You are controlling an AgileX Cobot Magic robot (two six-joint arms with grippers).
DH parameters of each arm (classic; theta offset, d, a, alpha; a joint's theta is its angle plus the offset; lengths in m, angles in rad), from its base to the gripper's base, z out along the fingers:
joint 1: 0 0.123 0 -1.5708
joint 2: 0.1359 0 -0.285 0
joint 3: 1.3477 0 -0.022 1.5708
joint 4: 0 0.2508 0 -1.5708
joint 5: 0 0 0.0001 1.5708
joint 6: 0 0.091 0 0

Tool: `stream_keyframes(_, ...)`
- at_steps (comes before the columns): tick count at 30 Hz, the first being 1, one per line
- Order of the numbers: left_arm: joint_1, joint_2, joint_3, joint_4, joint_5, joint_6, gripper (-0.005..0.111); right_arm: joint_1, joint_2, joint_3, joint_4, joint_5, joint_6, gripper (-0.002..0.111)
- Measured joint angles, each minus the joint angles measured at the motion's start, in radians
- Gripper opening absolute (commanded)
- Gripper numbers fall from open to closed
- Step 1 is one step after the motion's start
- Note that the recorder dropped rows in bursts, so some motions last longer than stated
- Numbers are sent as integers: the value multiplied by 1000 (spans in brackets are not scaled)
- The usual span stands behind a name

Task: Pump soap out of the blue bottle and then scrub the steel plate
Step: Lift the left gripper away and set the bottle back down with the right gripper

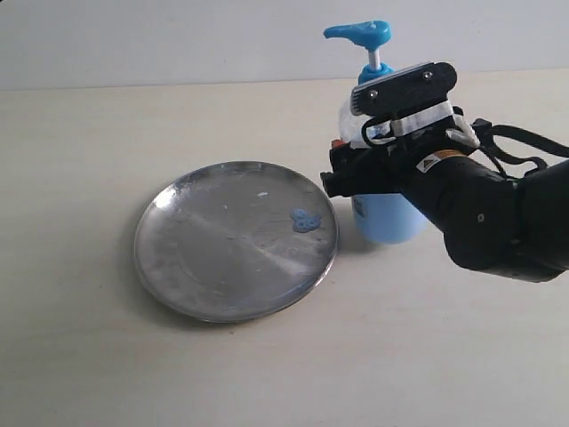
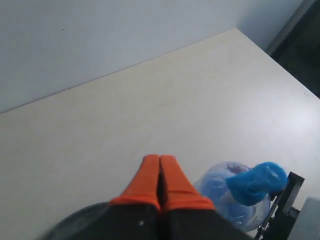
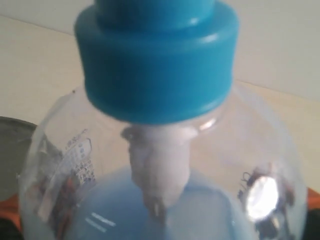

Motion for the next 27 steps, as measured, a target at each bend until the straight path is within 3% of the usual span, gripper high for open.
stream_keyframes(7, 1, 0, 0, 73, 27, -61, 0, -80, -40, 0, -13, 69, 50, 0)
stream_keyframes(16, 1, -2, 9, 155, 66, -104, 0, -196, -49, 2, -217, 212, 240, 0)
stream_keyframes(27, 19, -10, 136, 205, 53, -129, 0, -290, -58, 95, -478, 122, 457, 0)
